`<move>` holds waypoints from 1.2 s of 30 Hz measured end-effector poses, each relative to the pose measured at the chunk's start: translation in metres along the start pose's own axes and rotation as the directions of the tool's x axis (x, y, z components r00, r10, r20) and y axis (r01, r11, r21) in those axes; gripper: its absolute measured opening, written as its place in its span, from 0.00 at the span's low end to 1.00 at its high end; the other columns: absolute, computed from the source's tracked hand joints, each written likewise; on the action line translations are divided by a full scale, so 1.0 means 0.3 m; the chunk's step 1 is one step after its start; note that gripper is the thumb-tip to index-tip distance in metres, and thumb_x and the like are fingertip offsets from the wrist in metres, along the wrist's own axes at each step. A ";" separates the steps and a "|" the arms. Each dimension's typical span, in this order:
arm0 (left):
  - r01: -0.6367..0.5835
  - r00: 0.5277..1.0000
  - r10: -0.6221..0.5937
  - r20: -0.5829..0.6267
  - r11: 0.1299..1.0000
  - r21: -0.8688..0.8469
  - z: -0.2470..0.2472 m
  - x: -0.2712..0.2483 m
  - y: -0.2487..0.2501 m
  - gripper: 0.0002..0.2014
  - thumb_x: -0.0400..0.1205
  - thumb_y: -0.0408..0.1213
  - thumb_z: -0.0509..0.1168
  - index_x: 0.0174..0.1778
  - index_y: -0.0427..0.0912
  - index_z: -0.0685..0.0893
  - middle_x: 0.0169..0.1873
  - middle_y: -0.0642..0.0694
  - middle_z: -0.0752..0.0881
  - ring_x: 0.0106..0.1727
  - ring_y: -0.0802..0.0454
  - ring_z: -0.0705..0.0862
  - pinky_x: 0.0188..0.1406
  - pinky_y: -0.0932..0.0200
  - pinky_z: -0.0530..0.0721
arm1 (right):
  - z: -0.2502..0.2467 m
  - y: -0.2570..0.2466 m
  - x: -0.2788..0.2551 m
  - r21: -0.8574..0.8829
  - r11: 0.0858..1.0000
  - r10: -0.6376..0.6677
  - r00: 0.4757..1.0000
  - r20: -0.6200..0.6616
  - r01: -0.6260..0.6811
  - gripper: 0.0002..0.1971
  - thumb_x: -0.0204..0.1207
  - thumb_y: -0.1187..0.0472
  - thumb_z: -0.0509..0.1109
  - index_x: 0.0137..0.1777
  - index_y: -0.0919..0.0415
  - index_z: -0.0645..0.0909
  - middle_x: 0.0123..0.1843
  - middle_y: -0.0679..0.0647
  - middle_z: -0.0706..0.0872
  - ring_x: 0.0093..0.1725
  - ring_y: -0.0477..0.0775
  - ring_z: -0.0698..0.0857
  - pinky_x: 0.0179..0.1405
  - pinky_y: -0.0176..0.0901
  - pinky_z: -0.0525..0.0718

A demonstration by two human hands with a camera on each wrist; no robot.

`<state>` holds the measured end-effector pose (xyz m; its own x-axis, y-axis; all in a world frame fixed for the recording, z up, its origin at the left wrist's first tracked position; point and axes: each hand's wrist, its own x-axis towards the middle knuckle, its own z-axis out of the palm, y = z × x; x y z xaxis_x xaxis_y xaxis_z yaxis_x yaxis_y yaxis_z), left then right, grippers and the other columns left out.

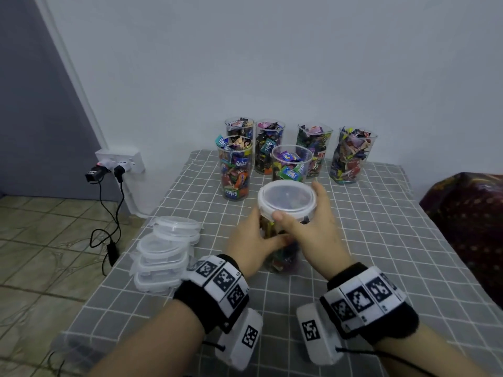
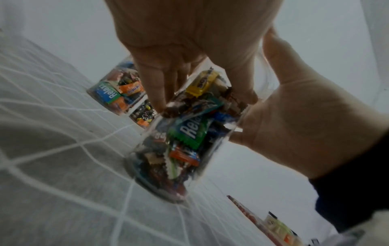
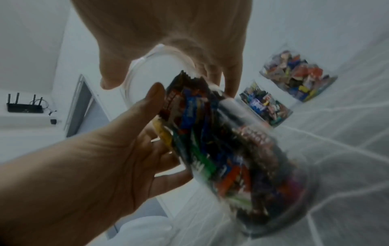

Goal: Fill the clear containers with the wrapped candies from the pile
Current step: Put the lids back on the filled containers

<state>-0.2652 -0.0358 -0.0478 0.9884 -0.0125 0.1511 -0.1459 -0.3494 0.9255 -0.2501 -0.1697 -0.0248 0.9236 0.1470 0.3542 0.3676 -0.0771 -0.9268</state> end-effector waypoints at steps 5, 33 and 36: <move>-0.017 0.999 0.018 -0.028 0.998 0.058 0.023 -0.018 -0.001 0.37 0.64 0.53 0.69 0.72 0.57 0.68 0.59 0.59 0.82 0.63 0.58 0.80 0.64 0.56 0.78 | 0.012 0.026 -0.019 0.074 0.996 -0.053 0.996 -0.074 0.059 0.32 0.55 0.52 0.84 0.57 0.41 0.71 0.53 0.28 0.83 0.56 0.35 0.83 0.52 0.29 0.80; 0.477 0.768 -0.594 -0.238 0.283 0.832 -0.458 0.134 -0.079 0.43 0.78 0.61 0.63 0.79 0.34 0.62 0.78 0.36 0.66 0.77 0.39 0.68 0.75 0.50 0.67 | -0.573 0.081 0.065 -0.280 0.930 0.009 0.773 -0.634 -0.240 0.44 0.64 0.52 0.82 0.73 0.68 0.62 0.69 0.62 0.75 0.68 0.59 0.76 0.62 0.42 0.73; 0.442 0.766 -0.603 -0.222 0.244 0.863 -0.458 0.139 -0.086 0.41 0.76 0.65 0.61 0.74 0.34 0.70 0.73 0.37 0.74 0.71 0.41 0.75 0.70 0.52 0.73 | -0.598 0.105 0.062 -0.255 0.935 0.035 0.783 -0.621 -0.244 0.45 0.64 0.52 0.82 0.74 0.67 0.61 0.70 0.61 0.74 0.68 0.58 0.76 0.65 0.47 0.75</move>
<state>-0.2259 0.1016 -0.0177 0.8360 0.4090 -0.3657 0.4371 -0.8994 -0.0067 -0.2018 -0.3463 -0.0250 0.8036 -0.5001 0.3226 0.1460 -0.3598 -0.9215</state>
